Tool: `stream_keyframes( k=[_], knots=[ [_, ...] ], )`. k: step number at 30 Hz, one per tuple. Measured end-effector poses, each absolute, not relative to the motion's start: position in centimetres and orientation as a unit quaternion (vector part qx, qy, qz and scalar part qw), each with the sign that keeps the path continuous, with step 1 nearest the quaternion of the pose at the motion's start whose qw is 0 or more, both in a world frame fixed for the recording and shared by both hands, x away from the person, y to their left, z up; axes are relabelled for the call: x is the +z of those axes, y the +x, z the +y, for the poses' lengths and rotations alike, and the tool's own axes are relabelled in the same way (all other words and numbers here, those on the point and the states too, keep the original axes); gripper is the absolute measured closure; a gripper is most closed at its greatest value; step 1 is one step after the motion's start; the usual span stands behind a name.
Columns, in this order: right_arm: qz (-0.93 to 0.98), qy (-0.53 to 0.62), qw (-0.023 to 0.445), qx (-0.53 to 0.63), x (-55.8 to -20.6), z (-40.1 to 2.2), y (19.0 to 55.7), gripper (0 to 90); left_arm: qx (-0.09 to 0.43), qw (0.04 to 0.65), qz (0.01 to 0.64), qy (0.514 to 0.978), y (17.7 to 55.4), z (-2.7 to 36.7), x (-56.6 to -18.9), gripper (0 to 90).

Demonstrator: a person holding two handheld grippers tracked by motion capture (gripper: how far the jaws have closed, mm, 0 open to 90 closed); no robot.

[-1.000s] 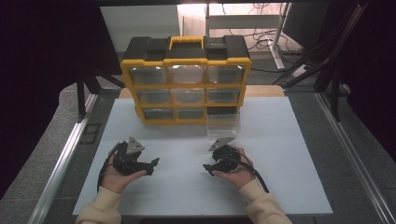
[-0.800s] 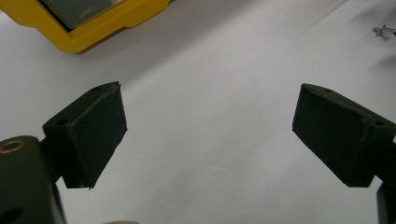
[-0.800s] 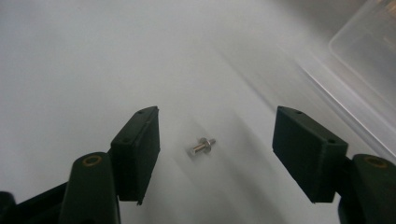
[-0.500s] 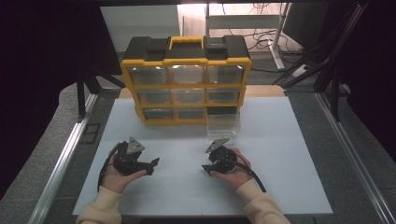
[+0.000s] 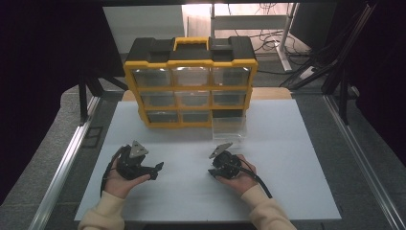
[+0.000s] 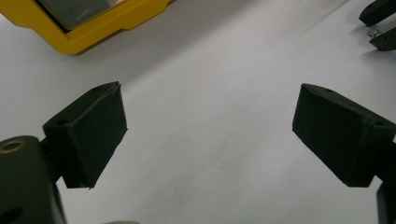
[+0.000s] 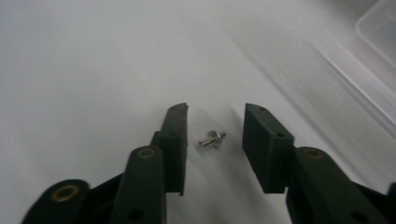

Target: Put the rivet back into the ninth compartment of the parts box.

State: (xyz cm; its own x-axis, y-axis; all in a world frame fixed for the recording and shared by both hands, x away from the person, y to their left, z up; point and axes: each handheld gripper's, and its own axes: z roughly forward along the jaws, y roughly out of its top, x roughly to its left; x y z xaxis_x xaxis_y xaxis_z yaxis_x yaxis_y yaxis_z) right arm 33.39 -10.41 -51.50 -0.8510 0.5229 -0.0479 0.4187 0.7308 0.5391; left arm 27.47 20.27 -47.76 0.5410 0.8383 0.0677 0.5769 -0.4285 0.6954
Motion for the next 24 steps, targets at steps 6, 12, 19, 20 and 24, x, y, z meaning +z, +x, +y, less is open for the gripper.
stream_keyframes(
  k=[6, 12, 19, 20, 24],
  knots=[
    [0.926, 0.255, 0.083, 0.267, -51.48, -10.41, 33.47, 74.7, 0.211, 0.317, 0.428, 0.819, 27.40, 20.18, -47.70, 10.6],
    [0.926, 0.255, 0.076, 0.269, -51.47, -10.37, 33.47, 81.2, 0.213, 0.319, 0.426, 0.820, 27.36, 20.16, -47.68, 10.7],
    [0.925, 0.256, 0.073, 0.270, -51.41, -10.43, 33.46, 82.4, 0.213, 0.319, 0.426, 0.819, 27.35, 20.20, -47.65, 10.7],
    [0.924, 0.257, 0.073, 0.273, -51.33, -10.47, 33.47, 82.4, 0.213, 0.319, 0.426, 0.819, 27.36, 20.21, -47.66, 10.7],
    [0.918, 0.261, 0.070, 0.289, -50.64, -10.88, 33.55, 82.5, 0.213, 0.318, 0.427, 0.819, 27.36, 20.24, -47.66, 10.7]
  ],
)
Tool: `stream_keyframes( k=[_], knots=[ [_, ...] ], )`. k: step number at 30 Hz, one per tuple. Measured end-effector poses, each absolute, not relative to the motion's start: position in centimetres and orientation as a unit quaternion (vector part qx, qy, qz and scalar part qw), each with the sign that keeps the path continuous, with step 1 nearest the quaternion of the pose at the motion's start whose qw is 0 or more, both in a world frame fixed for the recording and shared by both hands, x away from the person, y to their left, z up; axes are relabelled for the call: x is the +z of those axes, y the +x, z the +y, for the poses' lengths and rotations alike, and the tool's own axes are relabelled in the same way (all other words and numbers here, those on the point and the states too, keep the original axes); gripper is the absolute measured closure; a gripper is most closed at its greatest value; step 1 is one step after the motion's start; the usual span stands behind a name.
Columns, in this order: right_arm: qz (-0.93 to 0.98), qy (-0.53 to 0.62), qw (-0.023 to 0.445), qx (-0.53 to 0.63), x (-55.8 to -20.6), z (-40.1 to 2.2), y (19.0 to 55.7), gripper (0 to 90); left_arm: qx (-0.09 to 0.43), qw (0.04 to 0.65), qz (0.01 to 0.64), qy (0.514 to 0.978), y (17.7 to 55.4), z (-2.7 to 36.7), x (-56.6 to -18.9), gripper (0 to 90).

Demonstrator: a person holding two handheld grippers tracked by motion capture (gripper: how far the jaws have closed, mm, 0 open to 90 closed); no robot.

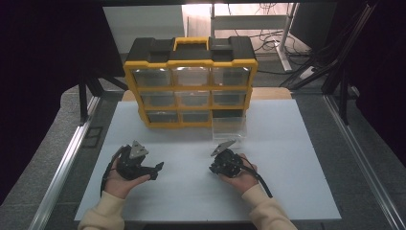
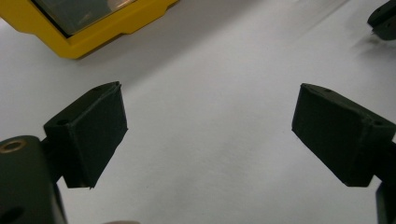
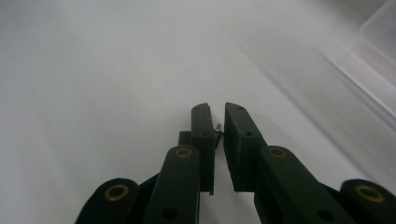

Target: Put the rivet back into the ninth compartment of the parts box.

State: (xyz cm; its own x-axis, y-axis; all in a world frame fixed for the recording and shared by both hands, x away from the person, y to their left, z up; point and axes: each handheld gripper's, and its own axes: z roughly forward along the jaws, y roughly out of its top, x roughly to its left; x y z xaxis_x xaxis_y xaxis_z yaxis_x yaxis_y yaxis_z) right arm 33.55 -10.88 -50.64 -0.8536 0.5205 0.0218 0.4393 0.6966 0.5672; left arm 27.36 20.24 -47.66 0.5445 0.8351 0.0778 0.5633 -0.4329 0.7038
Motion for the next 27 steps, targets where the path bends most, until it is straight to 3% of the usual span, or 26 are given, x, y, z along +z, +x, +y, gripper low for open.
stream_keyframes(
  k=[27],
  knots=[
    [0.890, 0.268, 0.082, 0.359, -46.5, -12.6, 33.3, 82.6, 0.212, 0.314, 0.426, 0.821, 27.5, 19.9, -47.9, 10.7]
  ],
)
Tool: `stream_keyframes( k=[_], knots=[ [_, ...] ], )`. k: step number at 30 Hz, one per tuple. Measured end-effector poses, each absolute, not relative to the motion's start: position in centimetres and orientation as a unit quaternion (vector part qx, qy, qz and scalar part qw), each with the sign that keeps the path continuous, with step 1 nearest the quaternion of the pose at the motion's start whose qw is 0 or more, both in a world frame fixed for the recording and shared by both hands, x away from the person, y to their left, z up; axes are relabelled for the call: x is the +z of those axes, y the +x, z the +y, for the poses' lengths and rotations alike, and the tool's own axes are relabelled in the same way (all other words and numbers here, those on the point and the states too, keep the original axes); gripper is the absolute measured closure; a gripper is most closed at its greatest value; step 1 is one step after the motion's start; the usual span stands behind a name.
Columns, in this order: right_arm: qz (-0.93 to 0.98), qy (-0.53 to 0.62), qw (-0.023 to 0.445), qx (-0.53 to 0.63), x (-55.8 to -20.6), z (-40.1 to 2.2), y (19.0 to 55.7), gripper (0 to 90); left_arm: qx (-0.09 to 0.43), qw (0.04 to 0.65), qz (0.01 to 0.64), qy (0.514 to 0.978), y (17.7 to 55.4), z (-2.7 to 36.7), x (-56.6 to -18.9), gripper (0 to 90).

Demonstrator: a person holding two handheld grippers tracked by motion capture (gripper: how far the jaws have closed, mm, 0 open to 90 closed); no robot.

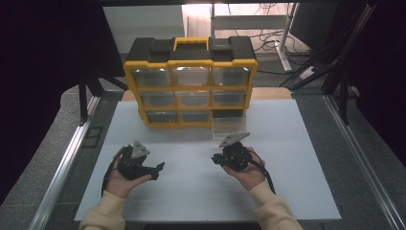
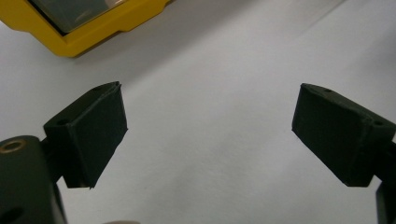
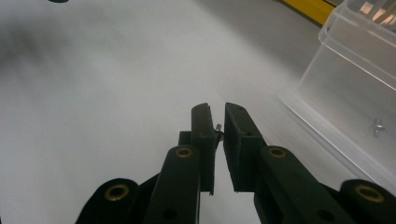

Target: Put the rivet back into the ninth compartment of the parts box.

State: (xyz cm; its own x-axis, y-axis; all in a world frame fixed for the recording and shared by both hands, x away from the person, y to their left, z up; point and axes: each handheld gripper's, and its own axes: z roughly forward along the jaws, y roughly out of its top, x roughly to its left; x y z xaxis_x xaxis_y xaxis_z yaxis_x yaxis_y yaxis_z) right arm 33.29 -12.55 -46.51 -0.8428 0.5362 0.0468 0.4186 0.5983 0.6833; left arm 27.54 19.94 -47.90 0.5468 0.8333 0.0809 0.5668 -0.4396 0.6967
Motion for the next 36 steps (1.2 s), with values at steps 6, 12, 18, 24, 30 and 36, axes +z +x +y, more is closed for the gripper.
stream_keyframes(
  k=[6, 12, 18, 24, 30, 36],
  knots=[
    [0.888, 0.269, 0.086, 0.362, -46.27, -12.69, 33.25, 82.6, 0.213, 0.312, 0.423, 0.823, 27.50, 19.81, -47.91, 10.6],
    [0.887, 0.270, 0.087, 0.364, -46.10, -12.78, 33.24, 82.7, 0.213, 0.312, 0.423, 0.824, 27.49, 19.76, -47.92, 10.7],
    [0.886, 0.271, 0.088, 0.365, -45.99, -12.92, 33.31, 82.6, 0.211, 0.310, 0.422, 0.825, 27.54, 19.65, -48.06, 10.7],
    [0.885, 0.273, 0.090, 0.366, -45.95, -13.04, 33.39, 82.6, 0.210, 0.309, 0.422, 0.826, 27.60, 19.64, -48.13, 10.6],
    [0.884, 0.277, 0.092, 0.366, -45.89, -13.21, 33.47, 82.6, 0.210, 0.307, 0.421, 0.827, 27.60, 19.54, -48.16, 10.6],
    [0.883, 0.278, 0.093, 0.368, -45.81, -13.28, 33.46, 82.6, 0.208, 0.306, 0.418, 0.829, 27.58, 19.35, -48.21, 10.6]
  ],
)
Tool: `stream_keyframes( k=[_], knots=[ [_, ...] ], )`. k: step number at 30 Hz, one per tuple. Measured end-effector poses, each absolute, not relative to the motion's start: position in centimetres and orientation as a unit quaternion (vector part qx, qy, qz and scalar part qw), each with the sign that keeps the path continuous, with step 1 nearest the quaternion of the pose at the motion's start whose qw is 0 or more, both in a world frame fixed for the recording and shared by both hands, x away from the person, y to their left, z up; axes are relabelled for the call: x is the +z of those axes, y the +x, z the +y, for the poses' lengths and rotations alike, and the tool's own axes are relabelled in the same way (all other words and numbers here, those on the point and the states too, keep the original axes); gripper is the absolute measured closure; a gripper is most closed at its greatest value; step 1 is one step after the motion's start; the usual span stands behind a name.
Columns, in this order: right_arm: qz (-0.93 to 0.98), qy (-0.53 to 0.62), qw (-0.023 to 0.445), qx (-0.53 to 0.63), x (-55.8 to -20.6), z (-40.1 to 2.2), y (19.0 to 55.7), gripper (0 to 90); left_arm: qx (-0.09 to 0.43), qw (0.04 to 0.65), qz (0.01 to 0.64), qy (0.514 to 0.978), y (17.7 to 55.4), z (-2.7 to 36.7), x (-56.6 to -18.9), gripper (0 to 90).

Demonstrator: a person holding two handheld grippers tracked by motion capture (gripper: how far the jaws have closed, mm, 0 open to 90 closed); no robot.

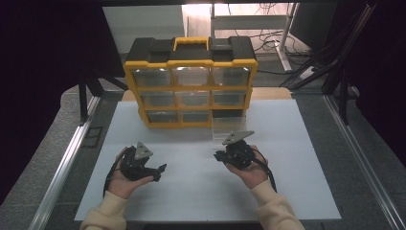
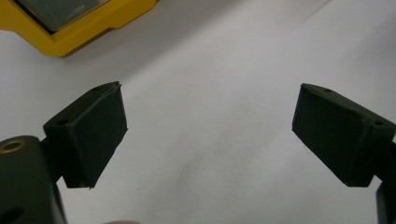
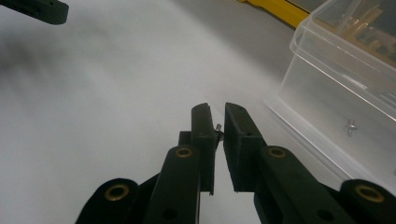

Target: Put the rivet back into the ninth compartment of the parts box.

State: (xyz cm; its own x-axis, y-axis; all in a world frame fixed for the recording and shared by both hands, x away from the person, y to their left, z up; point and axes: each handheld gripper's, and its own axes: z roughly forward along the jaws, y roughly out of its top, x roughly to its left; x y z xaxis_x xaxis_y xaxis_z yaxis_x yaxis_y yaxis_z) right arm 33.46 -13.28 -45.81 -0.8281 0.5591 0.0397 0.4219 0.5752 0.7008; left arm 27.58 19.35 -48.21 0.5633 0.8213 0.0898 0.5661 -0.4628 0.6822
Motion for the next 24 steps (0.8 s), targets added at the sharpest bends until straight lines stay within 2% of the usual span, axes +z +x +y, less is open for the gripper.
stream_keyframes(
  k=[24],
  knots=[
    [0.887, 0.269, 0.091, 0.364, -46.00, -12.96, 33.37, 82.4, 0.201, 0.294, 0.404, 0.843, 27.50, 18.55, -48.57, 10.3]
  ],
)
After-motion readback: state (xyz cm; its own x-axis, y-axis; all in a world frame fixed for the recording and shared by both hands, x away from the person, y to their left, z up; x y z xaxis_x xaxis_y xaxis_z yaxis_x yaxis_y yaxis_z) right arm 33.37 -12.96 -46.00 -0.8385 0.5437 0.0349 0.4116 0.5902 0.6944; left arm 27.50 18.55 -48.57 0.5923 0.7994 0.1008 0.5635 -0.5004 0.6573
